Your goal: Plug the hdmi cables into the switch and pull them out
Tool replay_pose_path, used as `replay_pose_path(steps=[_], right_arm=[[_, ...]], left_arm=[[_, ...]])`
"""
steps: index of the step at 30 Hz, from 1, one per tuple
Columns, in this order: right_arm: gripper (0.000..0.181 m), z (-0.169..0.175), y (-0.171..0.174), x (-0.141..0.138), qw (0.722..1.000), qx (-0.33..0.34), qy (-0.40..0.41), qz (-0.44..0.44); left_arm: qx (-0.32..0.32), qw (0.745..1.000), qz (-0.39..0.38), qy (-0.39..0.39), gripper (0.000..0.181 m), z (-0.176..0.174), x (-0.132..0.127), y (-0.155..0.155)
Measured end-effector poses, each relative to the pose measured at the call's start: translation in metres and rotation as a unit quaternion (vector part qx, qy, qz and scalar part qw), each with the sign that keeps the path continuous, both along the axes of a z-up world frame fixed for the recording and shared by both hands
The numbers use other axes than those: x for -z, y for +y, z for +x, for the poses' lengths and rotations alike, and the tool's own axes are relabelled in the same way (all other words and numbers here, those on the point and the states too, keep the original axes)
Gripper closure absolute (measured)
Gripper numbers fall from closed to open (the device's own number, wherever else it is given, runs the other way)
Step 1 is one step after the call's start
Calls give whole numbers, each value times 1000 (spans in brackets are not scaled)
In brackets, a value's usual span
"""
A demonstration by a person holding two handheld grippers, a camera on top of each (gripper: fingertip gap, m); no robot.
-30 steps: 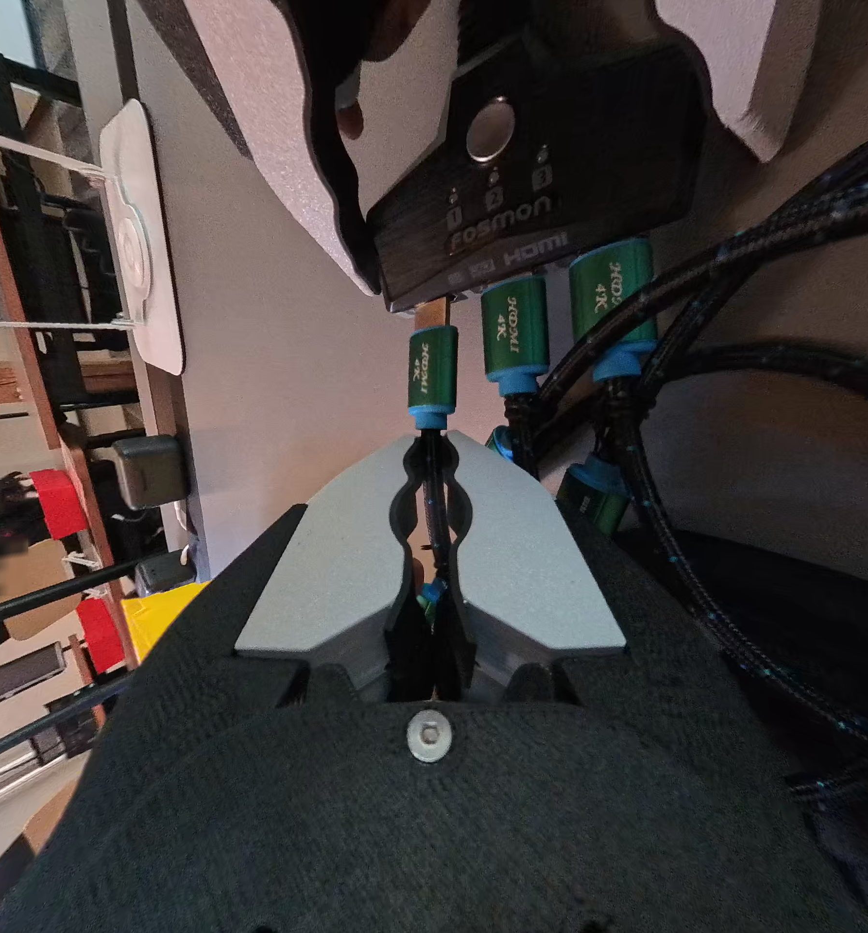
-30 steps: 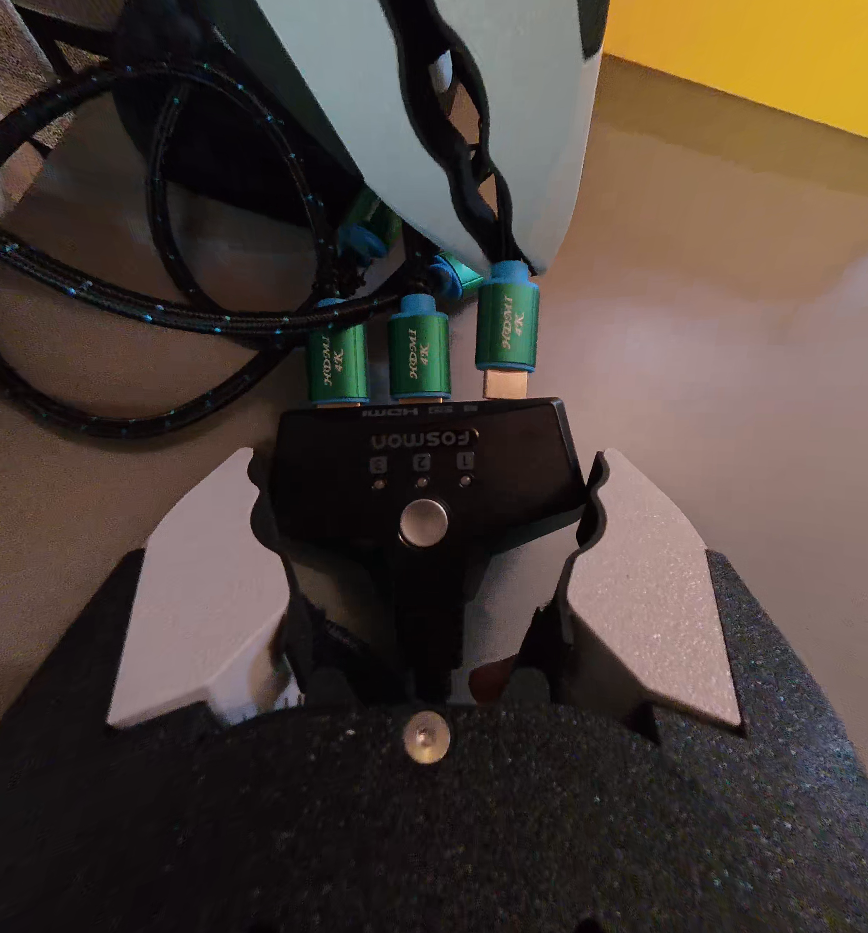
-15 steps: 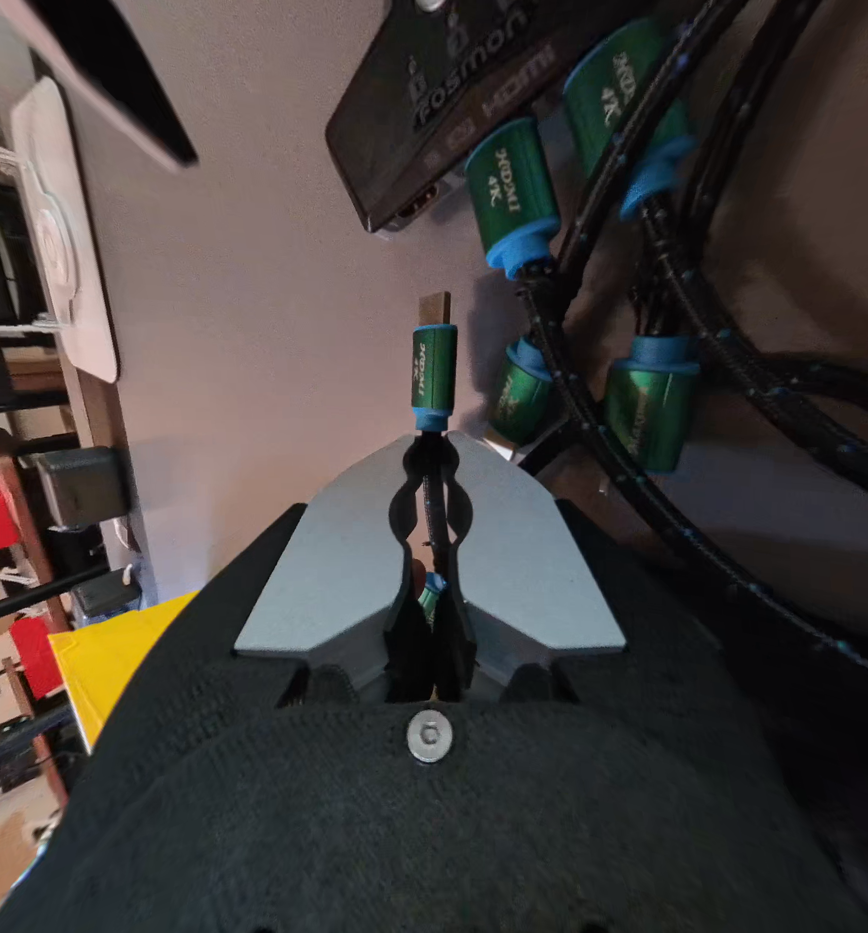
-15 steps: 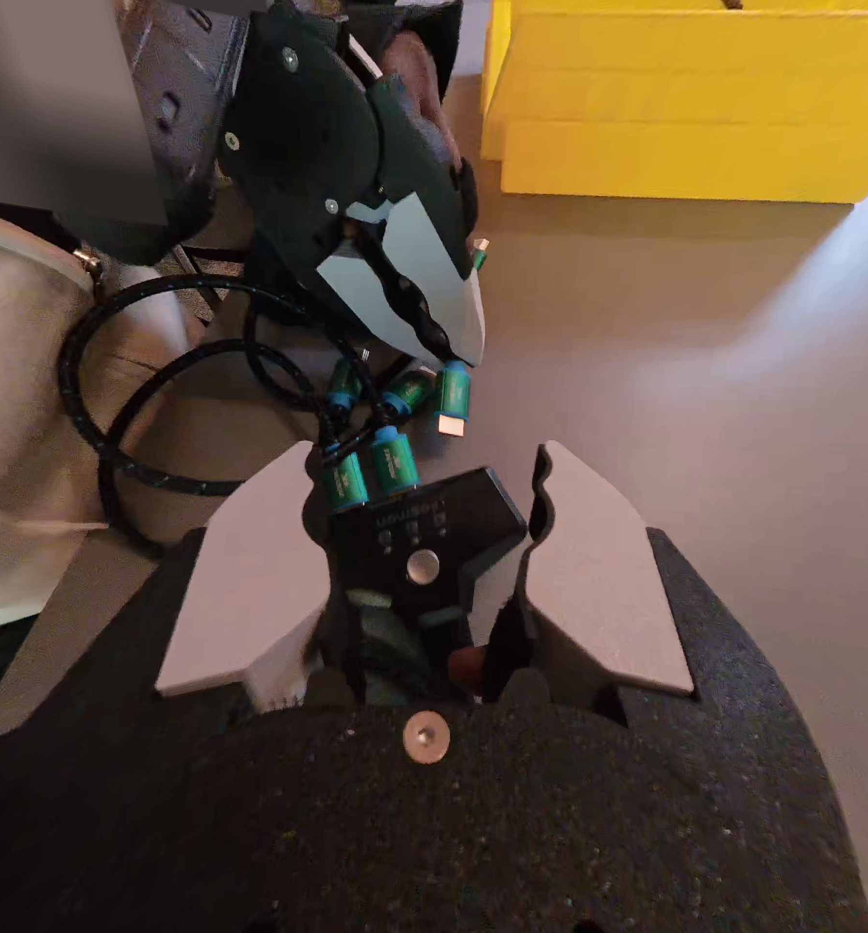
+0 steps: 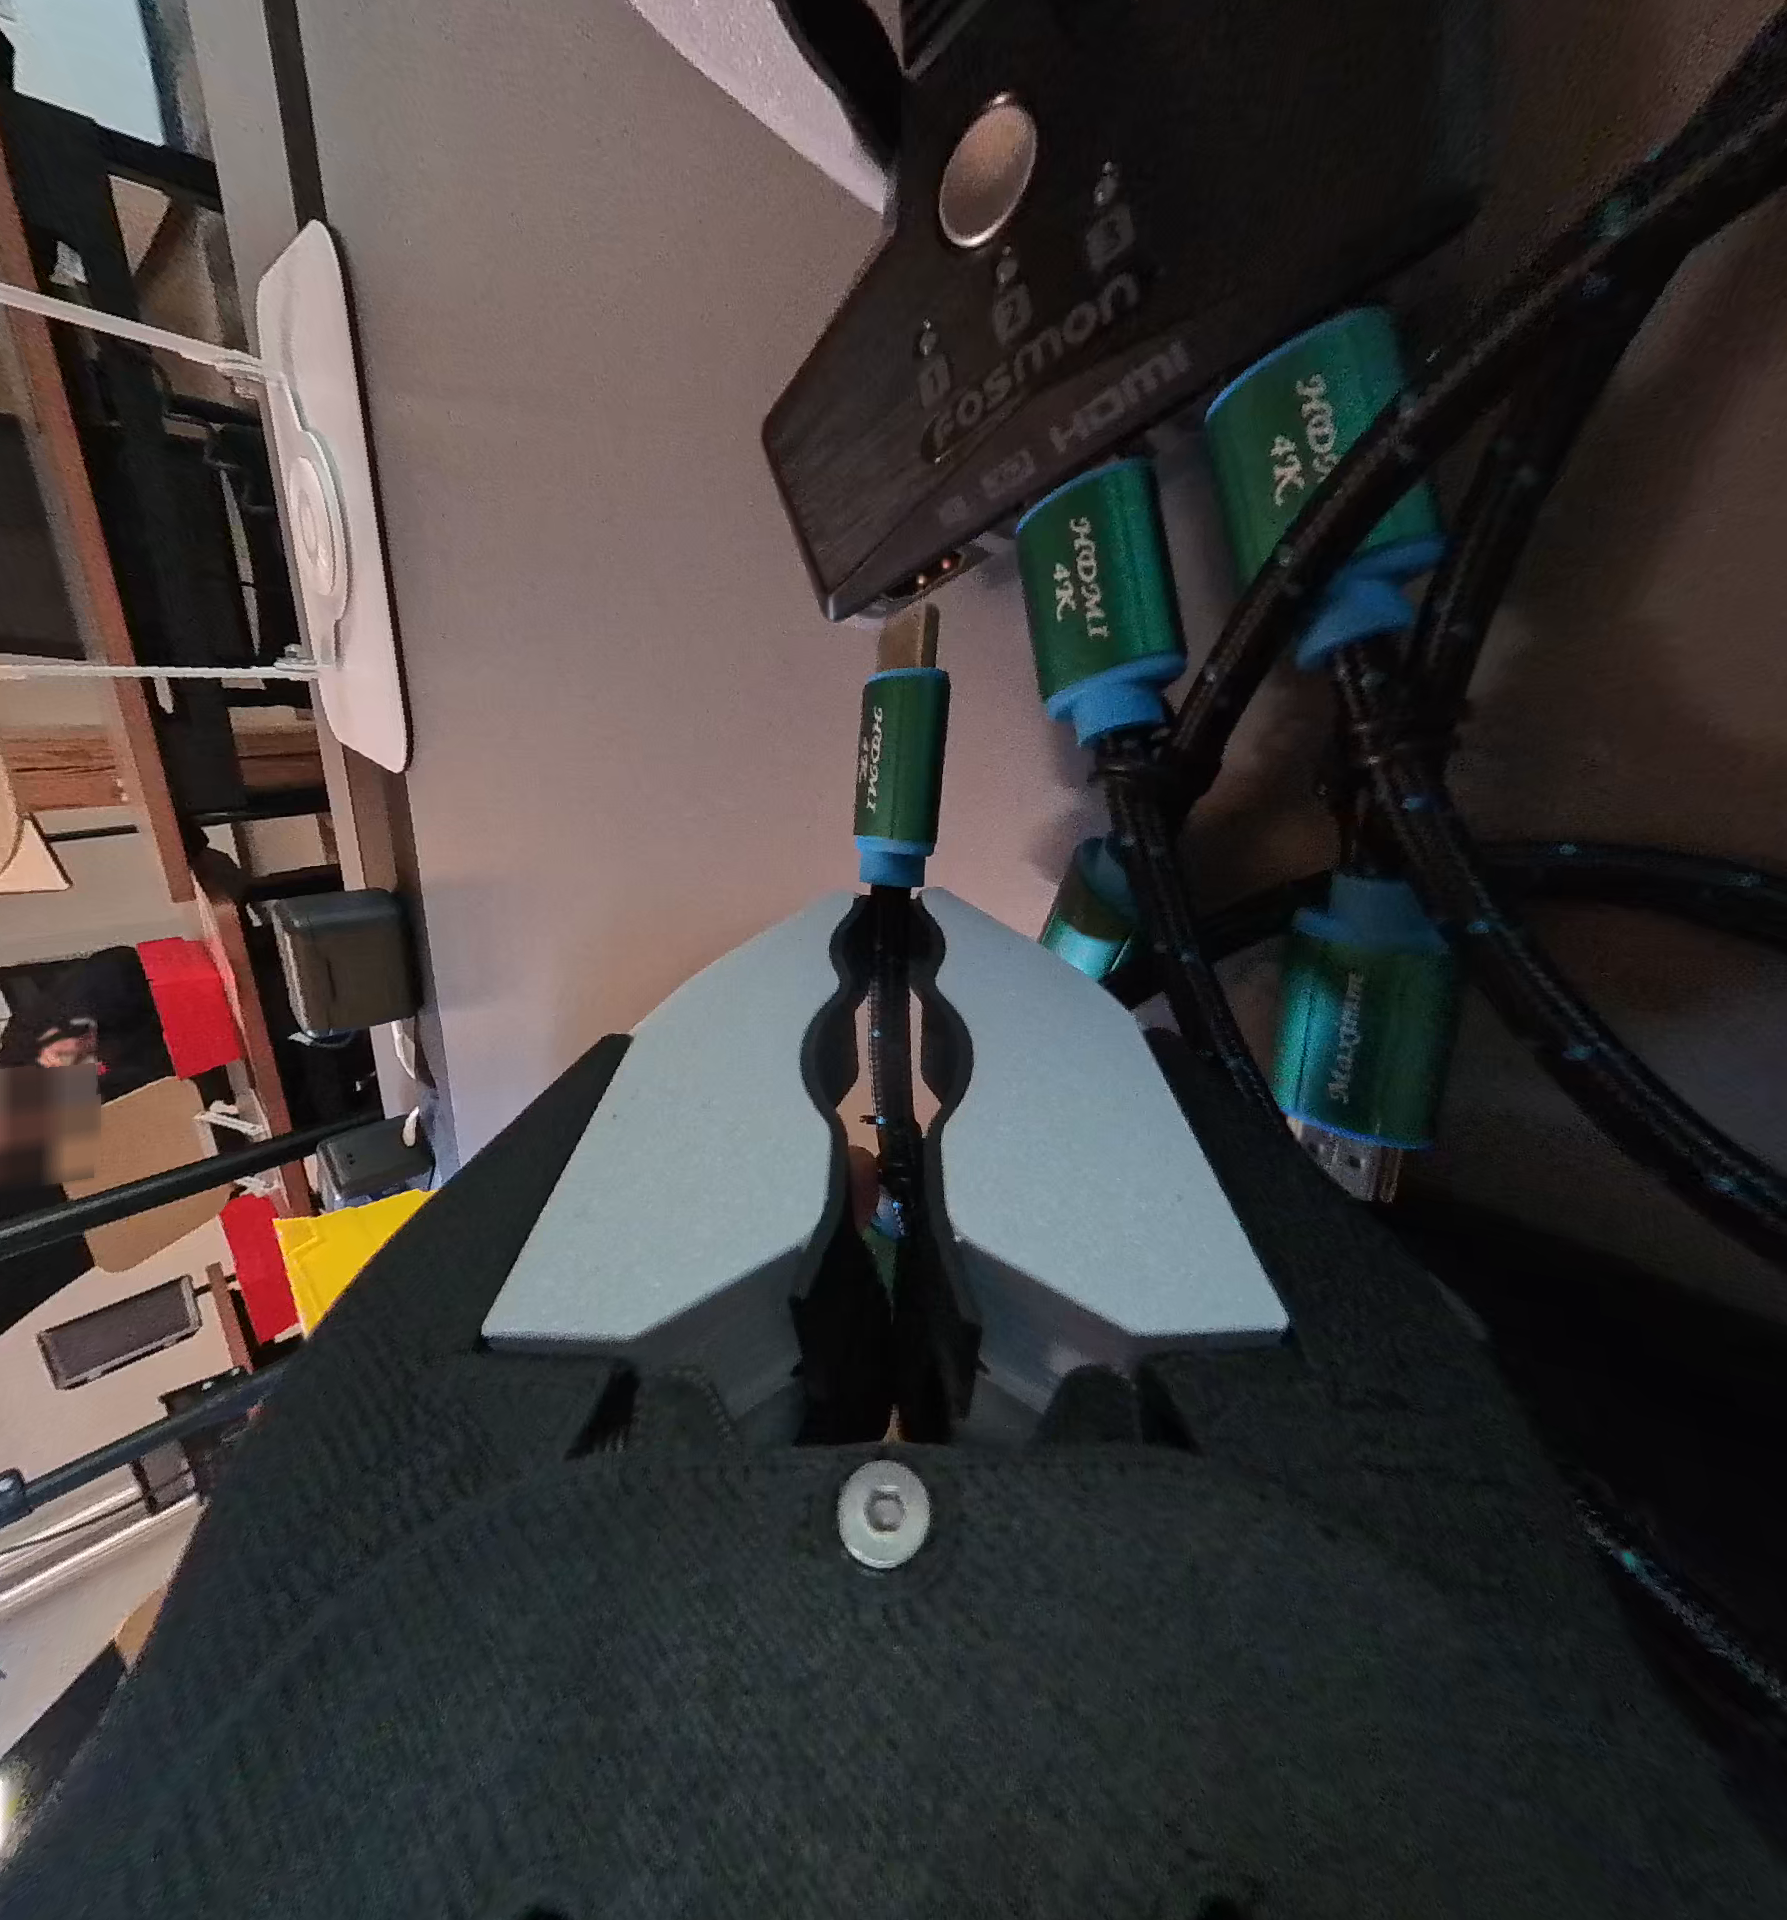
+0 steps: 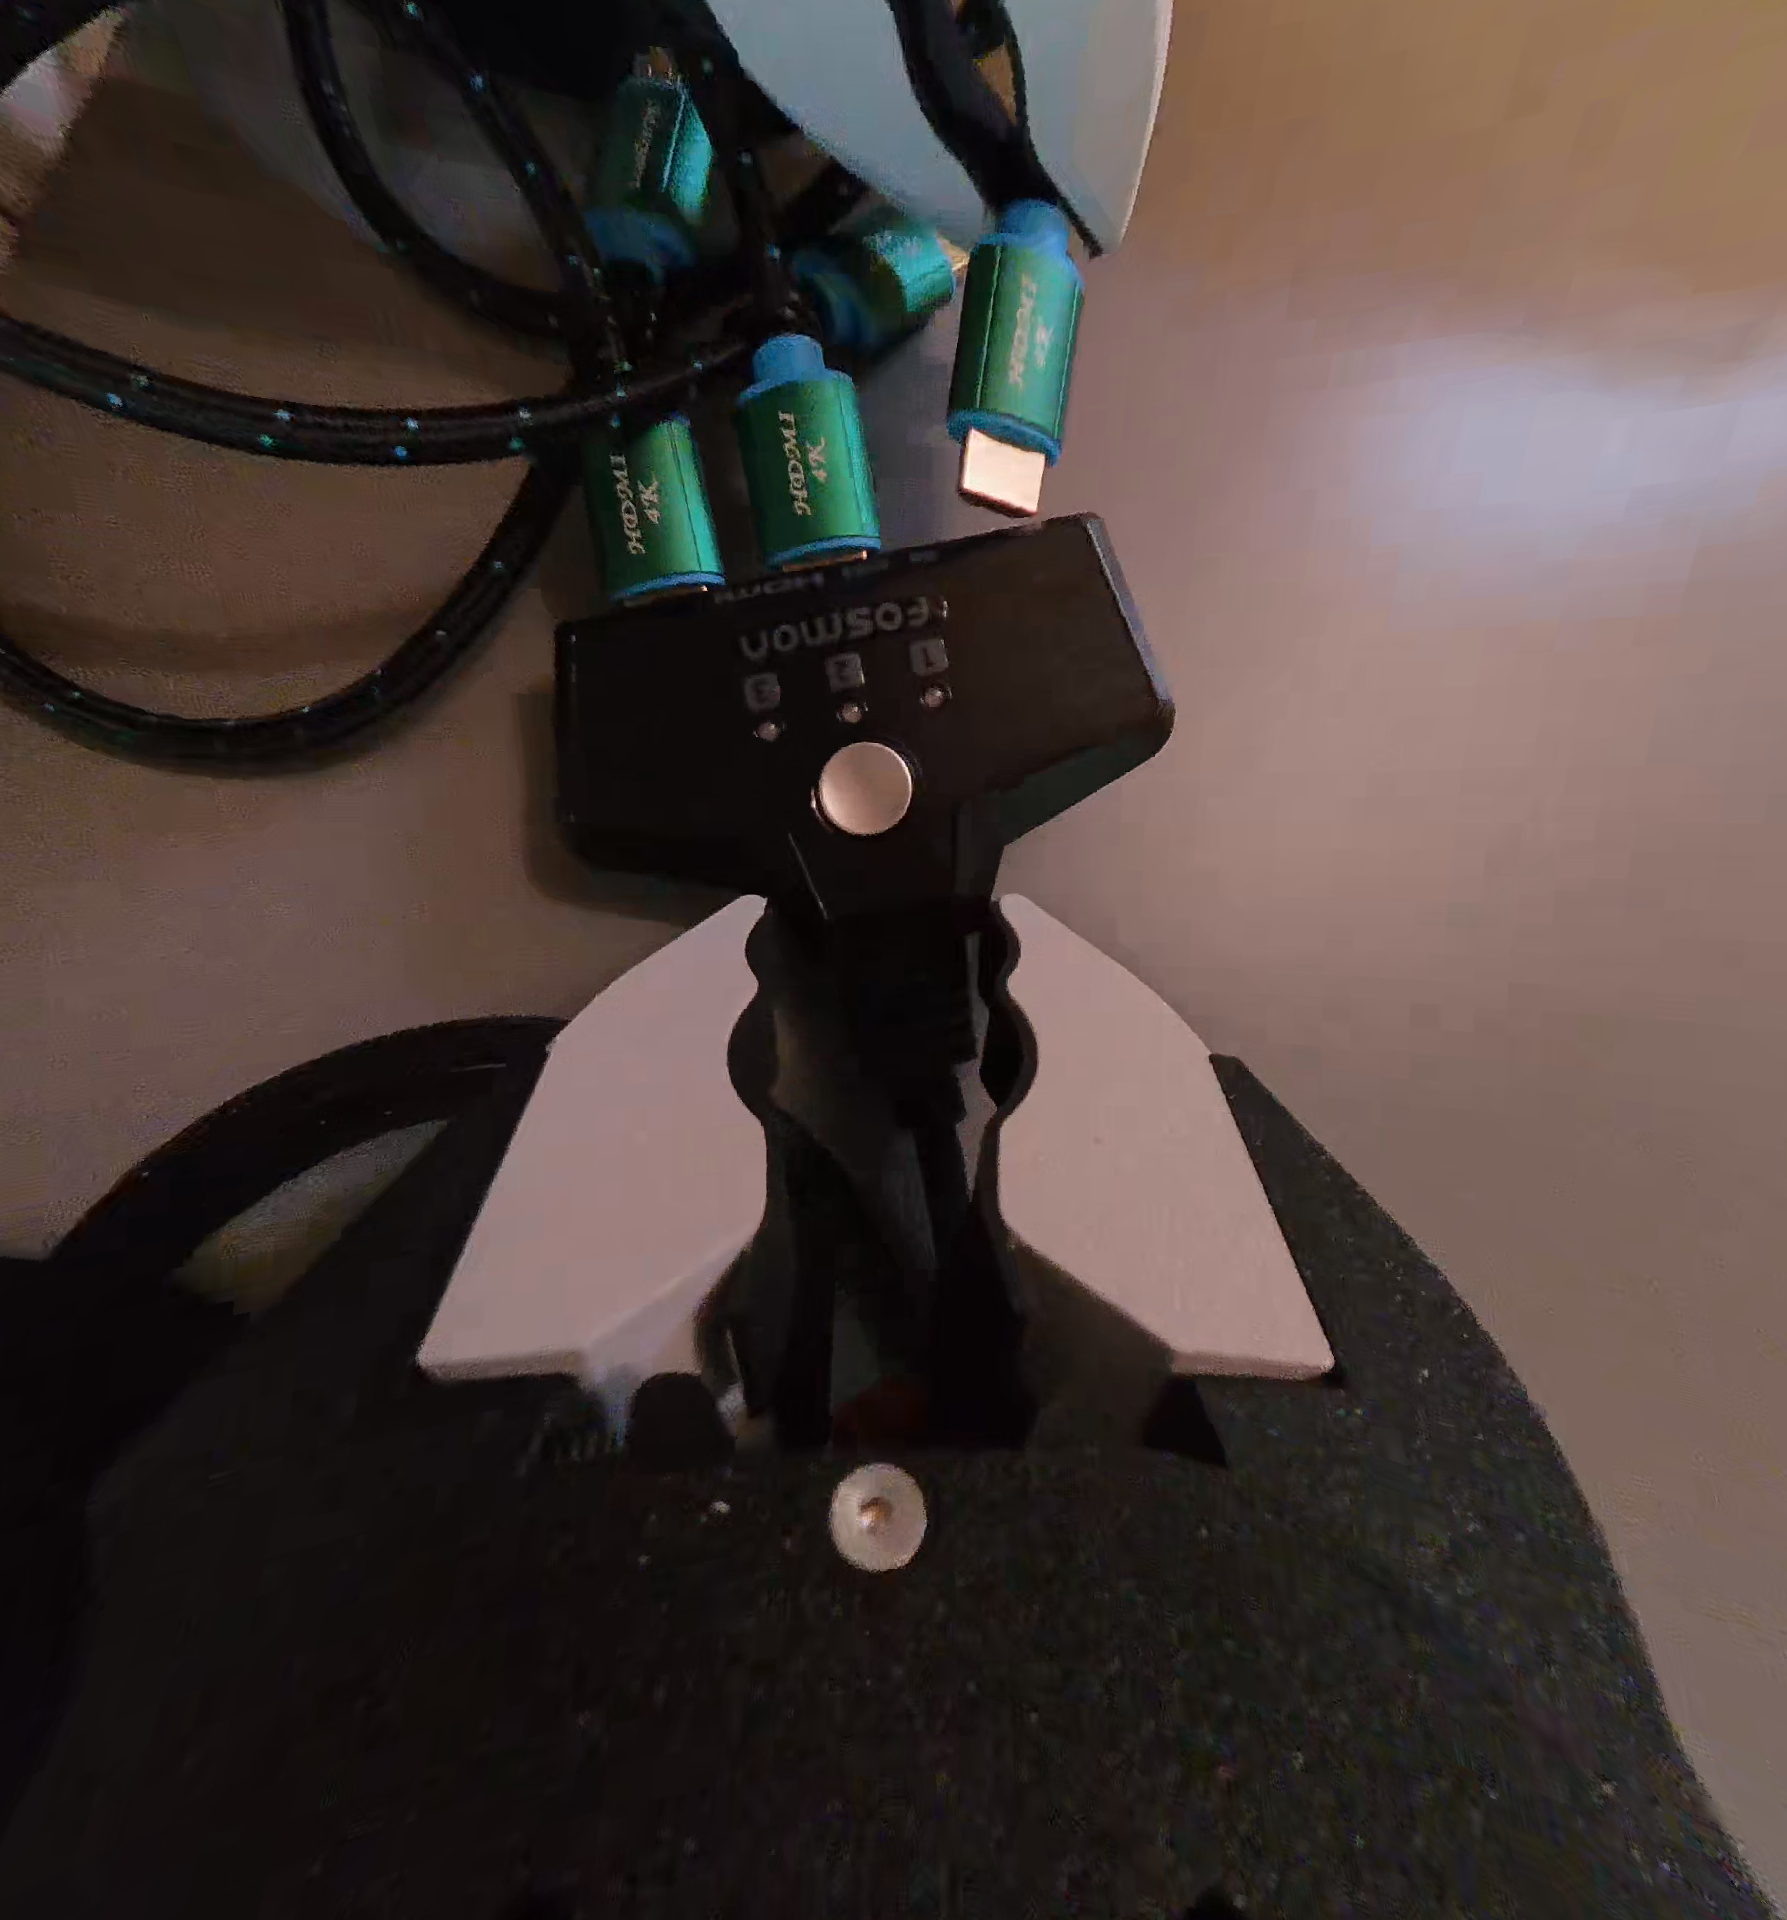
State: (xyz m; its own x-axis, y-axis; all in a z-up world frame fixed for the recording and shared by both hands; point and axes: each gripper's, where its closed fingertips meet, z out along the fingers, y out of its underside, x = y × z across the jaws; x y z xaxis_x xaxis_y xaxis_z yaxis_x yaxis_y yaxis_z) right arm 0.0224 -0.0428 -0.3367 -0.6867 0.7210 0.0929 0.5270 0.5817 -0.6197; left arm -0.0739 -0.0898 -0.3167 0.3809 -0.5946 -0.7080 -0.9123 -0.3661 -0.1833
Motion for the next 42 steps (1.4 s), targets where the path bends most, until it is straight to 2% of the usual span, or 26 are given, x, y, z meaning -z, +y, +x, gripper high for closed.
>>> replay_pose_path(steps=[4,8,14,16,20,27,32,35,40,42], right_arm=[[145,-8,-2,-4,997,48,58,-25],[145,-9,-5,-10,992,80,58,-79],[147,-12,-4,-21,977,117,51,-174],[147,-12,-4,-20,976,123,46,-176],[147,-9,-6,-12,975,137,30,-170],[147,-8,-10,-2,976,157,8,-152],[147,-8,-13,-2,974,169,6,-153],[146,-8,-13,-2,975,167,10,-149],[146,-9,-13,-3,973,168,9,-159],[146,-9,-13,-3,974,167,11,-155]], left_arm=[[1,1000,-9,0,175,1,-4,2],[-9,999,6,42,174,-7,-8,8],[-19,989,82,125,175,-16,-21,17],[-20,990,84,115,175,-14,-19,19],[-46,998,28,17,174,-13,-1,17],[-46,999,-28,9,175,-12,7,13],[0,996,-86,37,176,-11,8,11],[38,992,-115,-30,175,-8,9,8],[43,968,-175,-176,174,-7,10,8],[32,952,-197,-232,162,-6,7,7]])
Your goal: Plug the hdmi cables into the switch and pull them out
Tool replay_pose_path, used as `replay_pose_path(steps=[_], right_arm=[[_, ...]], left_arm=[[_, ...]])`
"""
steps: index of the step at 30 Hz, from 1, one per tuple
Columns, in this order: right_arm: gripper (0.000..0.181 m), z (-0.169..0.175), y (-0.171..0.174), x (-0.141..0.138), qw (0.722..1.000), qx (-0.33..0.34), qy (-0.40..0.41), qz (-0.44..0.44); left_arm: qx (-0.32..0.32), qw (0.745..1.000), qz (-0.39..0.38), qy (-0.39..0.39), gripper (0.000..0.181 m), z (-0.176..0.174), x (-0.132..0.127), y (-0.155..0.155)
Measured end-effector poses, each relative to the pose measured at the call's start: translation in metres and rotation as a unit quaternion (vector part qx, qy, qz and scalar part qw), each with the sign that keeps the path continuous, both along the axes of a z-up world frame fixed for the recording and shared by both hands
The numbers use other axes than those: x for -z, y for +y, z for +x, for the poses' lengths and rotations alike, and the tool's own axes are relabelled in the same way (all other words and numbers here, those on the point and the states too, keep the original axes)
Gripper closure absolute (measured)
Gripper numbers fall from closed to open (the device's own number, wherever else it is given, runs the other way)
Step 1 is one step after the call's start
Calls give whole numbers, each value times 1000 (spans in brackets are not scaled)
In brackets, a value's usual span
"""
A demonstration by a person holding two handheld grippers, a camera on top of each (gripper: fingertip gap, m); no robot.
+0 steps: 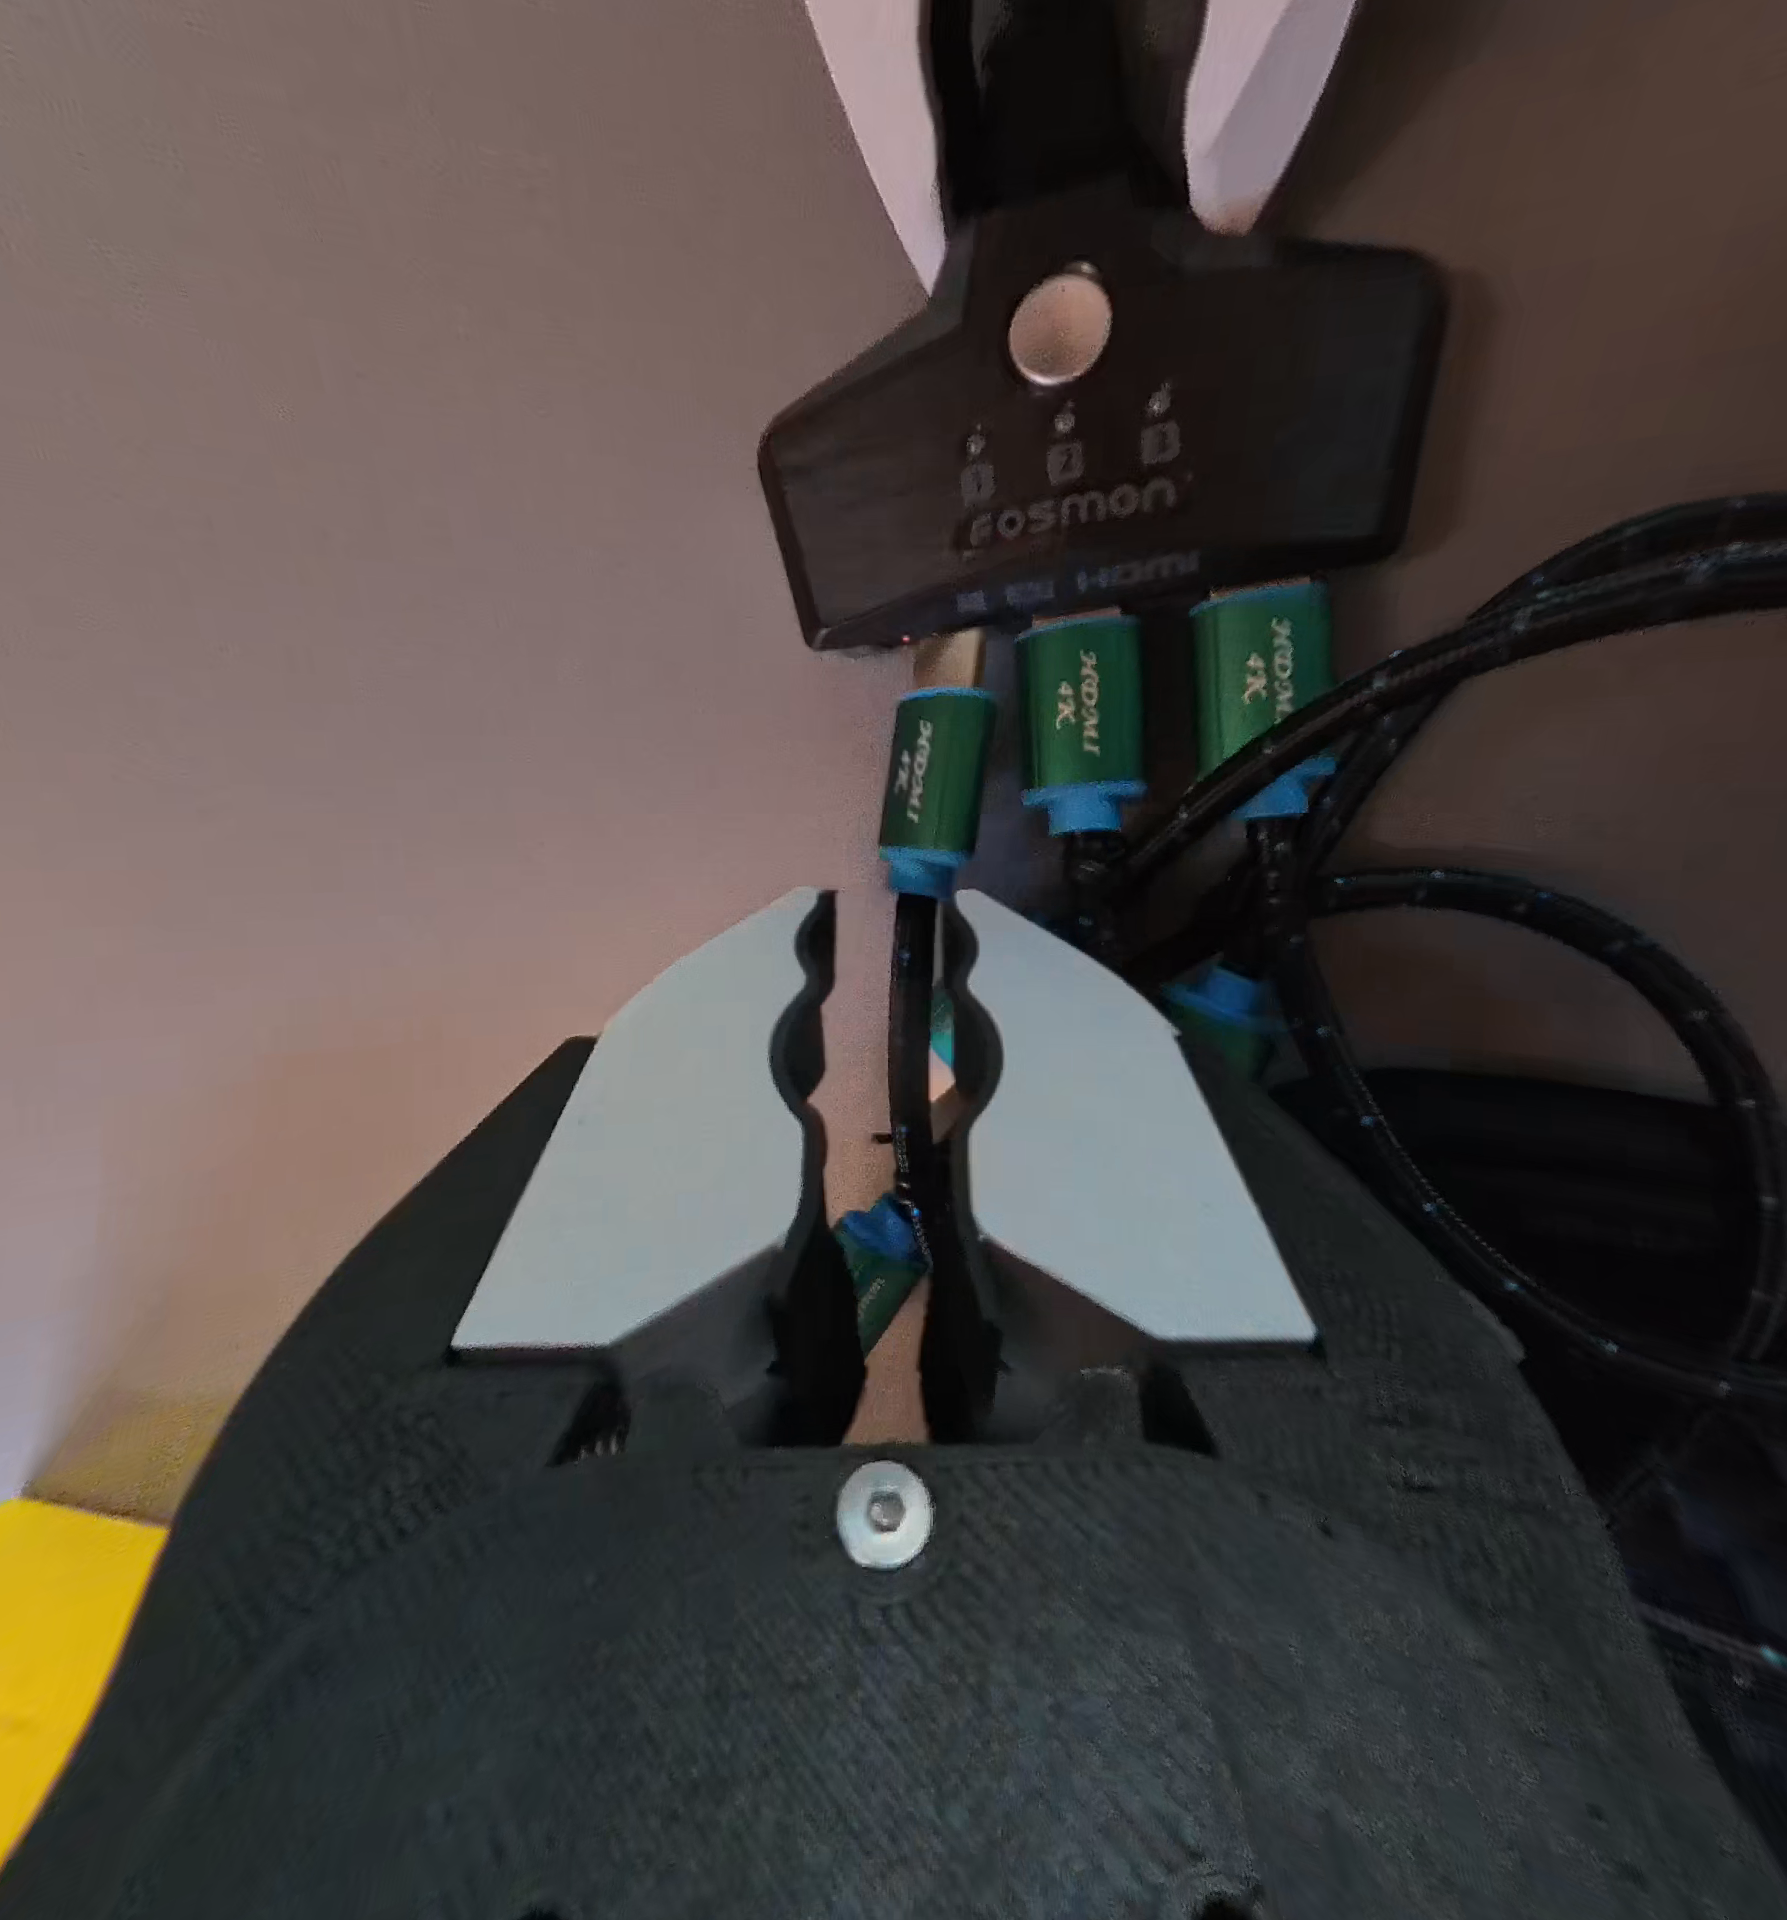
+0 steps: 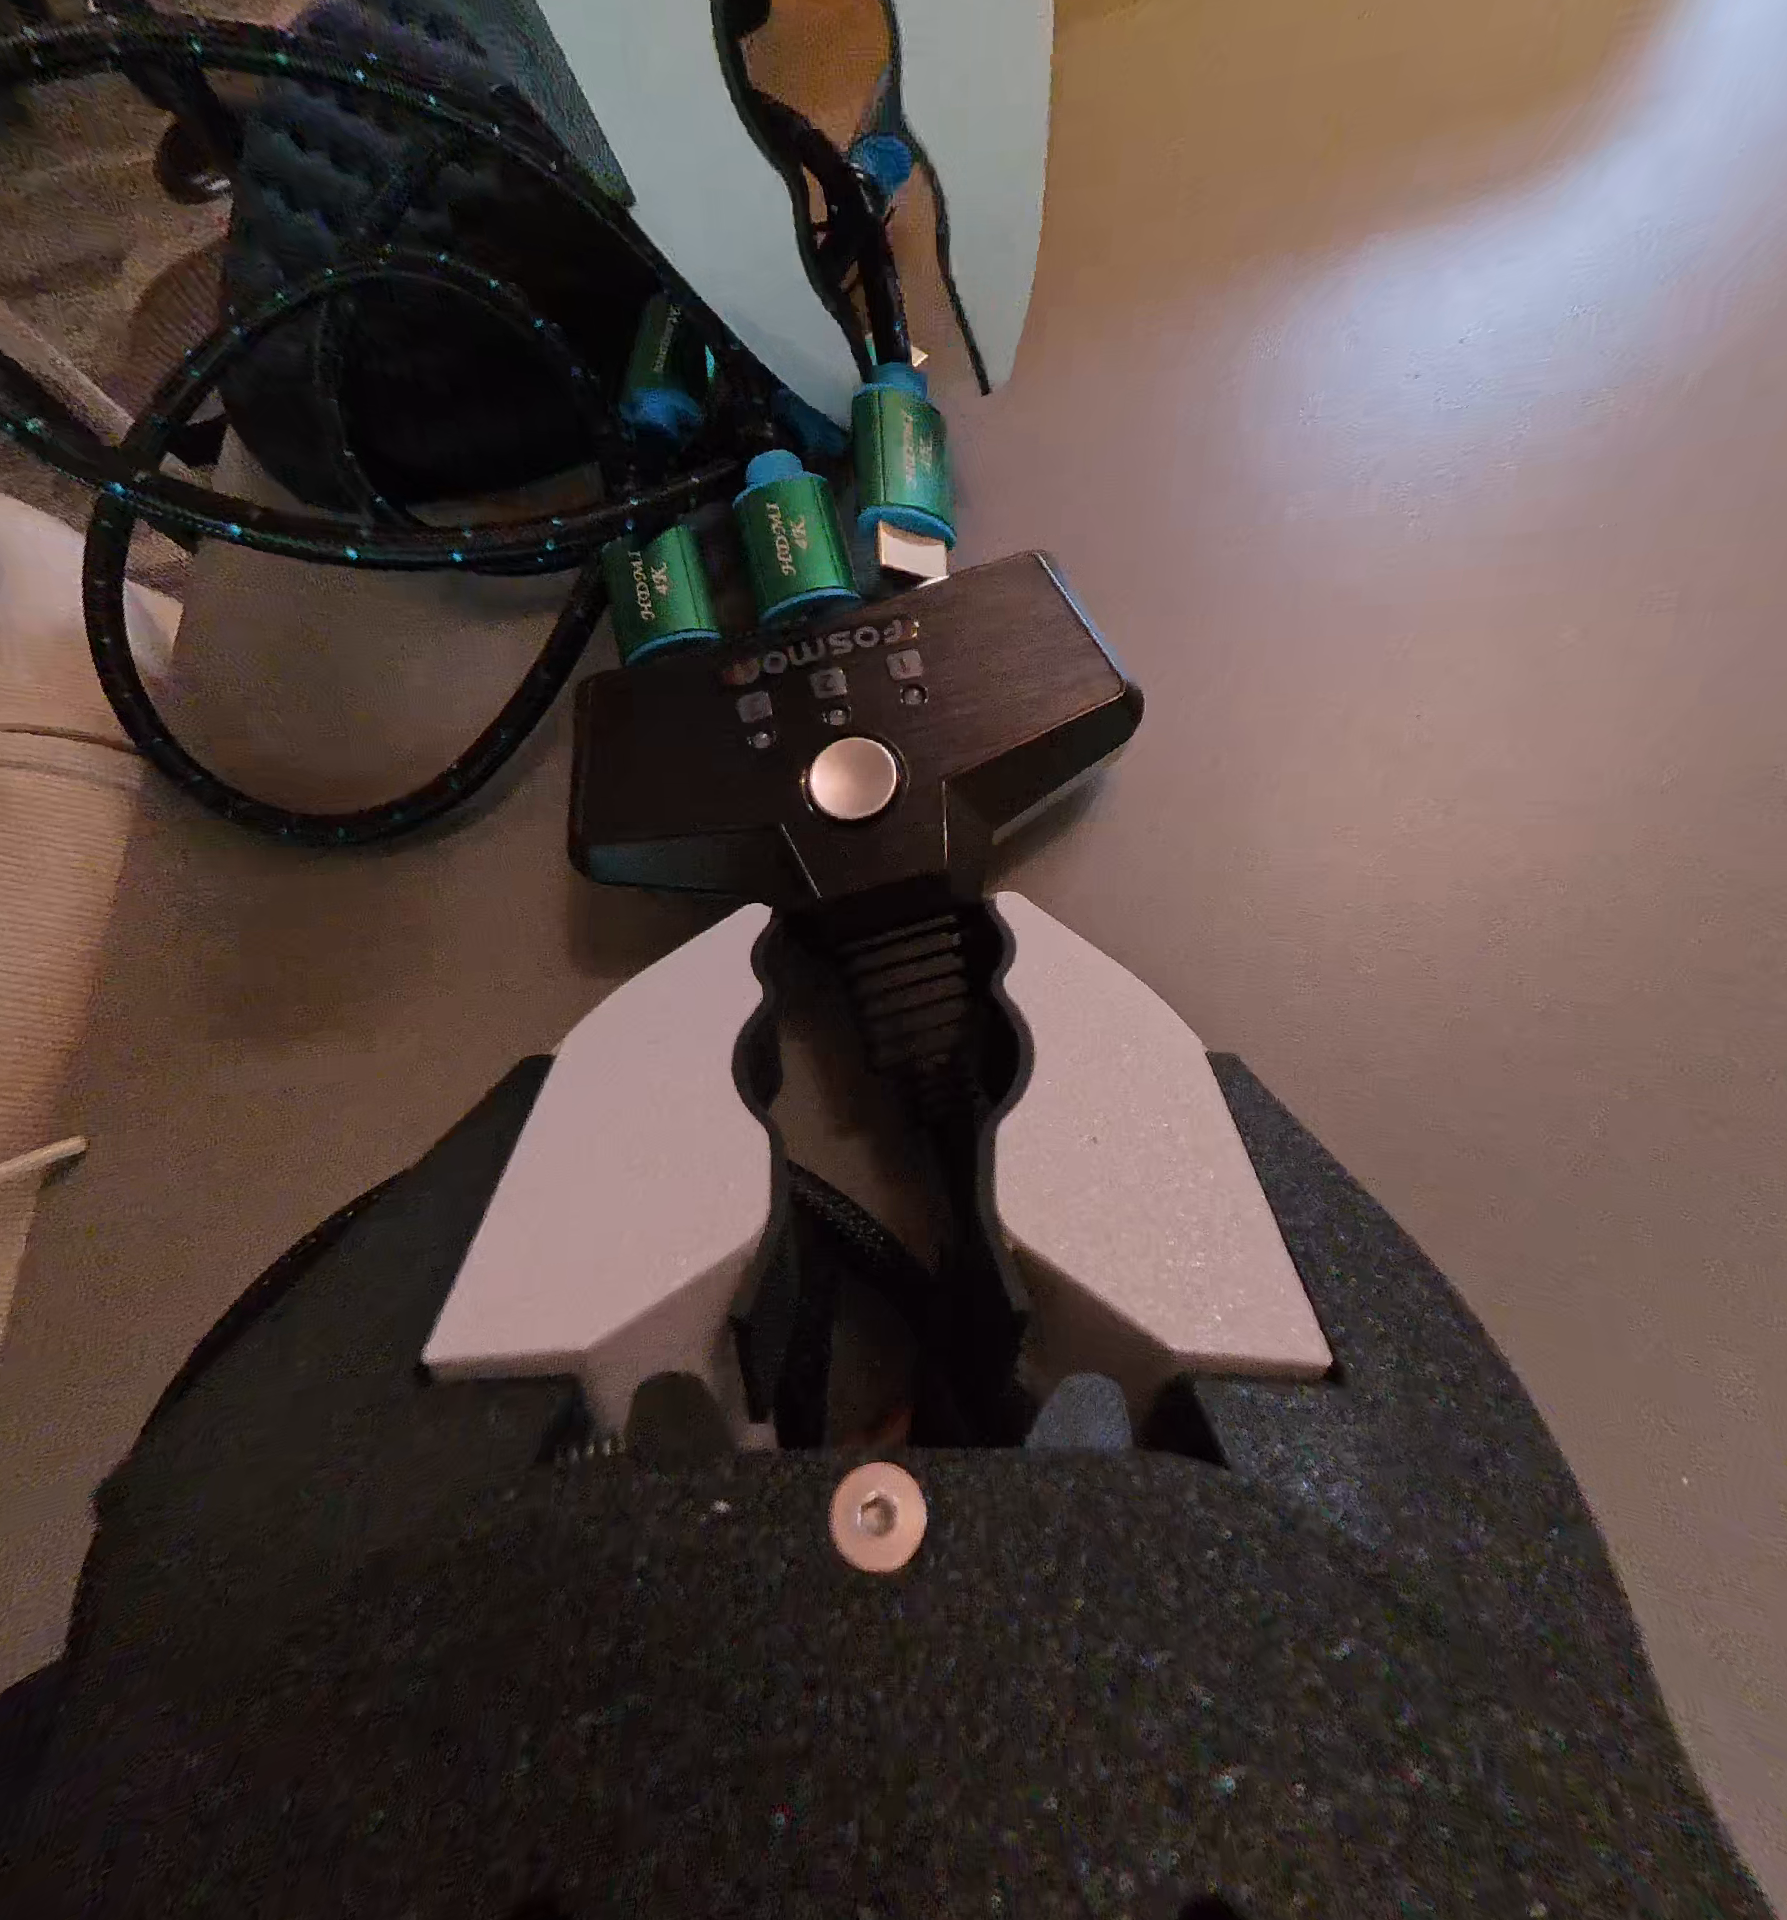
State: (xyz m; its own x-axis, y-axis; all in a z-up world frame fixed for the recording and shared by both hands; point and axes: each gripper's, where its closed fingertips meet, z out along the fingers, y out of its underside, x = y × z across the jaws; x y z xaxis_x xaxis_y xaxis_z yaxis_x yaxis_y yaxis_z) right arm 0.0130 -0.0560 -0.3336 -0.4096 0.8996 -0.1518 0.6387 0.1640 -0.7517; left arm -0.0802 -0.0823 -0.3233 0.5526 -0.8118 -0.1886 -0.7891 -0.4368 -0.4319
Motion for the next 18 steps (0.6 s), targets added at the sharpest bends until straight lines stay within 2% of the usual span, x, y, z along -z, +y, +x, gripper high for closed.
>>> replay_pose_path(steps=[3,7,9,11,13,15,18], right_arm=[[146,0,0,0,1000,0,1,2],[146,0,0,0,1000,0,3,2],[146,-1,0,0,1000,-1,5,4],[146,-1,0,-1,1000,-1,6,5],[146,-1,0,-1,1000,-1,7,7],[146,-1,0,0,1000,-1,9,10],[146,-1,0,0,1000,-2,11,12]], left_arm=[[-14,996,-48,-79,138,3,-14,-4],[11,996,-71,-61,138,0,-14,-2],[9,996,-79,-40,144,-2,-8,6],[1,992,-112,-58,149,-1,-3,12],[0,975,-193,-114,152,5,-3,5],[-17,945,-275,-177,152,11,-4,-1],[-58,900,-358,-241,160,22,4,-5]])
